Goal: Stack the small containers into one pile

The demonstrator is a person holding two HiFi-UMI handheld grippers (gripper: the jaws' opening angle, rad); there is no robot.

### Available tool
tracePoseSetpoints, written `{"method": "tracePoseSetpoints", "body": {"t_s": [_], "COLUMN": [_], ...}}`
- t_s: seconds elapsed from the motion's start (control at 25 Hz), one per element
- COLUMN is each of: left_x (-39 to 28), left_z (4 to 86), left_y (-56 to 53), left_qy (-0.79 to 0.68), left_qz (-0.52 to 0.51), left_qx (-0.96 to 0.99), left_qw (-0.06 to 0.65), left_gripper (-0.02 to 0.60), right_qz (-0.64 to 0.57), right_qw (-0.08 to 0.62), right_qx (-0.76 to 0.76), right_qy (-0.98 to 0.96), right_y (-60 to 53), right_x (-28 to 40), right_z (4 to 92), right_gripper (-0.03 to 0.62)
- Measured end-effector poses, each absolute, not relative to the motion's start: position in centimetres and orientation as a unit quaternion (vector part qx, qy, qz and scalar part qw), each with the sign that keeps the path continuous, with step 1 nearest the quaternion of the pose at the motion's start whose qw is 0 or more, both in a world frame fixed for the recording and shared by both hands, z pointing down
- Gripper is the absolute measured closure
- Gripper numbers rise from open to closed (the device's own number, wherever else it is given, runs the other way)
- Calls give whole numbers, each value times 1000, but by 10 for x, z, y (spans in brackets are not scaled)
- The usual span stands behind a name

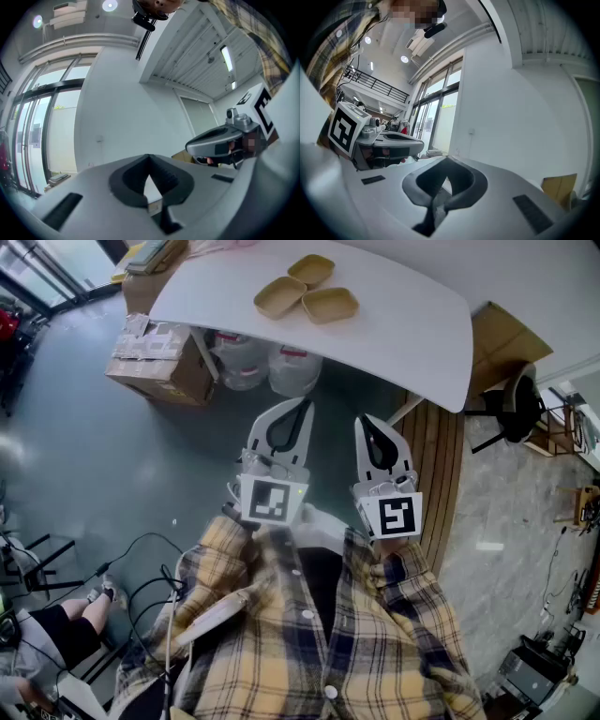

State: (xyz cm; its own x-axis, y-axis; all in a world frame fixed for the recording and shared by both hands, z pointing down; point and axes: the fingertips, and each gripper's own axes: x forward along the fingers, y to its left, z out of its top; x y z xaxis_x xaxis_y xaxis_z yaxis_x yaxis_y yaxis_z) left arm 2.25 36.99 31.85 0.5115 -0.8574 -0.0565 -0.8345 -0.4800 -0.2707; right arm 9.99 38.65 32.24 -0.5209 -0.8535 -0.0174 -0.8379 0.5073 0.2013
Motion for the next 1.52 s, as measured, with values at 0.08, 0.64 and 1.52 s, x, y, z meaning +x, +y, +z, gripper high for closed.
{"method": "tracePoseSetpoints", "body": {"t_s": [0.08, 0.64, 1.52], "left_x": [22, 4, -64], "left_z": [317, 313, 344], "left_y": [368, 355, 260], "left_qy": [492, 479, 514], "left_qz": [-41, -38, -56], "left_qx": [-859, -865, -847], "left_qw": [134, 146, 124], "left_gripper": [565, 565, 565], "right_qz": [-91, -92, -65], "right_qw": [43, 40, 33], "right_qx": [488, 494, 459], "right_qy": [-867, -864, -886], "right_y": [385, 373, 274], "right_x": [99, 75, 7], "right_z": [322, 322, 354], "right_gripper": [579, 579, 579]}}
